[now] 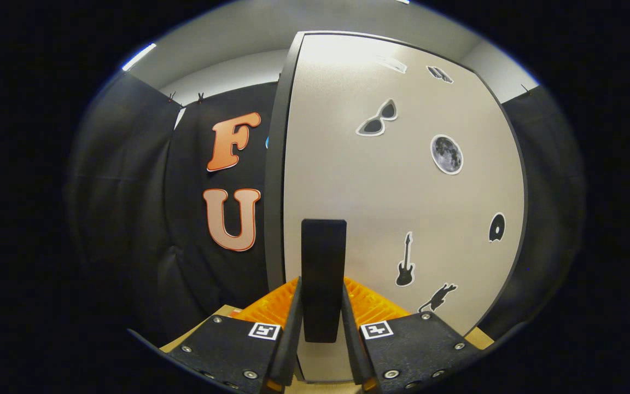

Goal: Open the shoe cabinet door, grab the shoes and put them into the shoe cabinet, then close the shoe cabinet door.

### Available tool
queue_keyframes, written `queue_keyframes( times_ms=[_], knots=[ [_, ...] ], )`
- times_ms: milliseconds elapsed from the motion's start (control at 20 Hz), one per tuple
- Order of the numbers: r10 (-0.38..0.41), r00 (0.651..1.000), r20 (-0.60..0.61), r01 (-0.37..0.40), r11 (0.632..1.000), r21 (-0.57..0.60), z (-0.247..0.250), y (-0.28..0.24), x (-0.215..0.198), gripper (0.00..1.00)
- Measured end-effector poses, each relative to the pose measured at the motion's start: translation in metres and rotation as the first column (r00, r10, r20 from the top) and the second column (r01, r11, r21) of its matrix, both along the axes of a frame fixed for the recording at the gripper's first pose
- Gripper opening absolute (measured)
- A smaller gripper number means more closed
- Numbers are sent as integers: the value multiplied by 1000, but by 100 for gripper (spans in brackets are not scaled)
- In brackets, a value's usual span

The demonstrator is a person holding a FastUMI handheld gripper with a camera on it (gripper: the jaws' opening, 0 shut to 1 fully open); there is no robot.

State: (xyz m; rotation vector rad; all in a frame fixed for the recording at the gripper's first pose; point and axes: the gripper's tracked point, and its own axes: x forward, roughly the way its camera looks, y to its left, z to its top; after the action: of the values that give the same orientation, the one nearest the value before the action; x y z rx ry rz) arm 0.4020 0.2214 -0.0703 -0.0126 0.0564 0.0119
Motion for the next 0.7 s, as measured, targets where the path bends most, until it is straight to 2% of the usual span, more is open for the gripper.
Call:
queue_keyframes(
  times_ms=[300, 400, 500, 700],
  knots=[
    [-31, 998, -59, 31, 1000, -5, -13, 1, 2, 39],
    [-19, 997, -69, 18, 1000, -17, -13, 1, 2, 39],
    [-11, 996, -89, 14, 999, 37, -14, 1, 0, 34],
    [-11, 995, -102, 14, 1000, 21, -12, 0, -7, 29]
  ],
)
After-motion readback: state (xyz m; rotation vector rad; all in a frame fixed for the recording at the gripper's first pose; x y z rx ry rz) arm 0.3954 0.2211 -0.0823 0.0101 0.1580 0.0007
